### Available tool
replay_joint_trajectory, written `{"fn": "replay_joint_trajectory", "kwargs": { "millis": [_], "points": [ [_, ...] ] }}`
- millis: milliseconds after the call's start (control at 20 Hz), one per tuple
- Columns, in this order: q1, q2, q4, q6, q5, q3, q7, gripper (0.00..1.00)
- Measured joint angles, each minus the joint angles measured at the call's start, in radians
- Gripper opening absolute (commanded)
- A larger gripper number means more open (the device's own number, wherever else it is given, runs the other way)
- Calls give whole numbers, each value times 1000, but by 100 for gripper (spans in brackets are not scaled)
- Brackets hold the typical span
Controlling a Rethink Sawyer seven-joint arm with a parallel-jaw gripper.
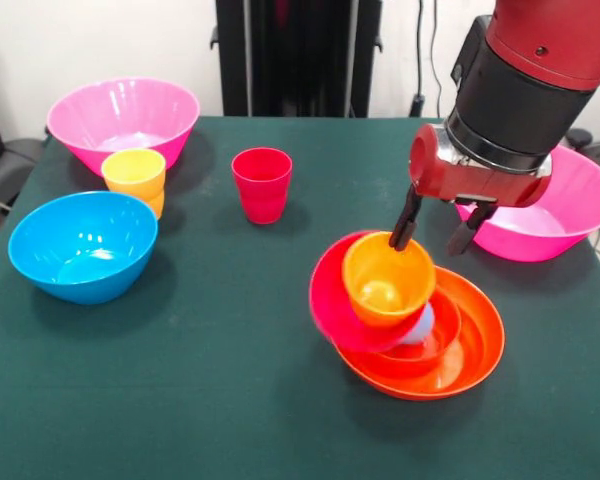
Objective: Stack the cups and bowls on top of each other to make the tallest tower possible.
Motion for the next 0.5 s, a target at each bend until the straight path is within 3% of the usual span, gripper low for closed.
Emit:
{"fn": "replay_joint_trajectory", "kwargs": {
  "millis": [500],
  "points": [
    [0,0,0,59,22,0,0,100]
  ]
}}
